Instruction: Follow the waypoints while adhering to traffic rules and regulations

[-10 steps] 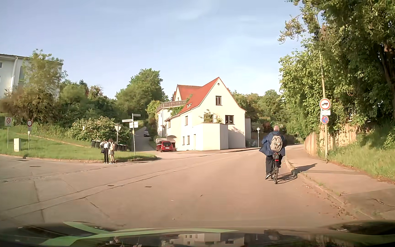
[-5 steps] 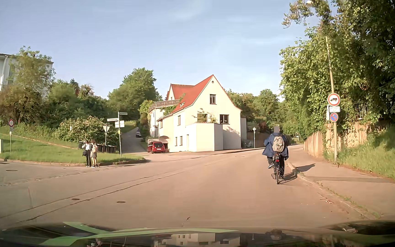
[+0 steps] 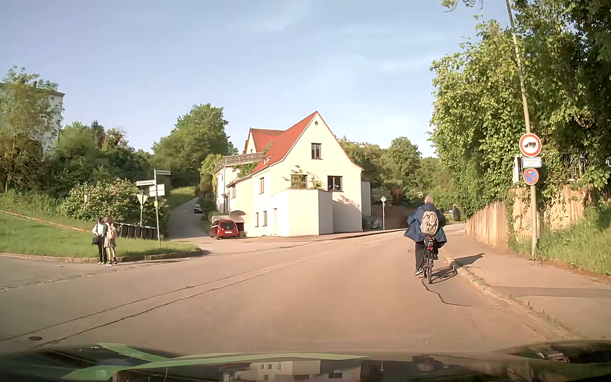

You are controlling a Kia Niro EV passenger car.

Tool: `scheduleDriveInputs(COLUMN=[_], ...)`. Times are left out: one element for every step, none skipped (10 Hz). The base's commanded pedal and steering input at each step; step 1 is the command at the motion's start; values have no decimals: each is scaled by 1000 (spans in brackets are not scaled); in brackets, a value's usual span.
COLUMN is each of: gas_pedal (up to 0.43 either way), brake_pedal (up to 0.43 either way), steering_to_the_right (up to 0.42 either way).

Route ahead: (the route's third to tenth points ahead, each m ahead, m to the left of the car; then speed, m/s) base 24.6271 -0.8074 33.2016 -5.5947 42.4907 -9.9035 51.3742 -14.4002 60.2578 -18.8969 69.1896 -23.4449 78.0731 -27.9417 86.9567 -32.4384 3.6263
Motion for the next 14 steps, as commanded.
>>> scheduleDriveInputs(gas_pedal=[39,39,39,39,47,79,79,79,79,79,67,67,67,59], brake_pedal=[0,0,0,0,0,0,0,0,0,0,0,0,0,0], steering_to_the_right=[68,68,68,68,68,68,67,67,67,67,67,67,67,67])
